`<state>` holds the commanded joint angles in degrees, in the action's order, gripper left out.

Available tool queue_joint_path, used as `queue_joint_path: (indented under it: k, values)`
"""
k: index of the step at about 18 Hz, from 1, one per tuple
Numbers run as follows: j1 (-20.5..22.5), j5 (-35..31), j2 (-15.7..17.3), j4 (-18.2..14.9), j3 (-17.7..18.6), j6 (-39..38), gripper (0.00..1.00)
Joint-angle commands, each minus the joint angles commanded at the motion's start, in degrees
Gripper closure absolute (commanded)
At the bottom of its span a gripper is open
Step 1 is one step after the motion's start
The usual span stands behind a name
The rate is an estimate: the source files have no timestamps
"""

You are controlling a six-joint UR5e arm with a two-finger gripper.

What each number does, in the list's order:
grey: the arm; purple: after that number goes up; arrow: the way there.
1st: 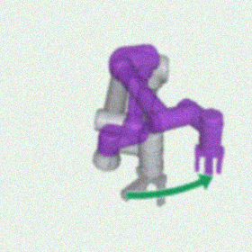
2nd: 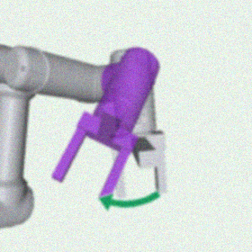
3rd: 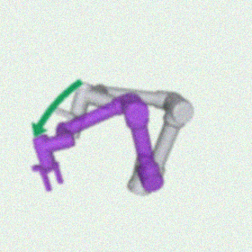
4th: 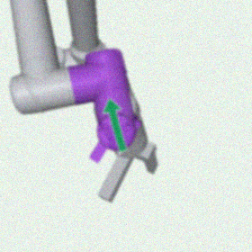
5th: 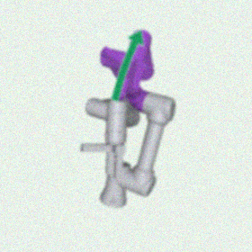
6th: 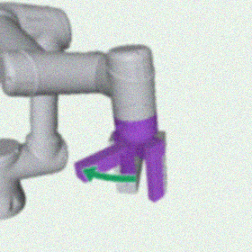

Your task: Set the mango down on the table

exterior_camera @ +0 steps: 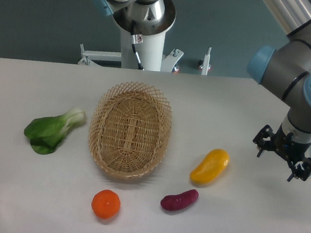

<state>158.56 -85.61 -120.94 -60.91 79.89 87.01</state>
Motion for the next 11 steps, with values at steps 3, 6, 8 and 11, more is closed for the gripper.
queue_joint_path:
  k: [3,6,8,11]
  values:
    - [-0.26,-0.09,0.0,0.53,0.35,-0.18,0.0]
    - [-0.35,-1.14,0.0,0.62,0.53,0.0,0.0]
    - [-0.53,-1.32,0.0,0.62,0.53,0.0,0.0]
    - [-0.62,-1.32,0.0,0.62,0.62,-0.09,0.0]
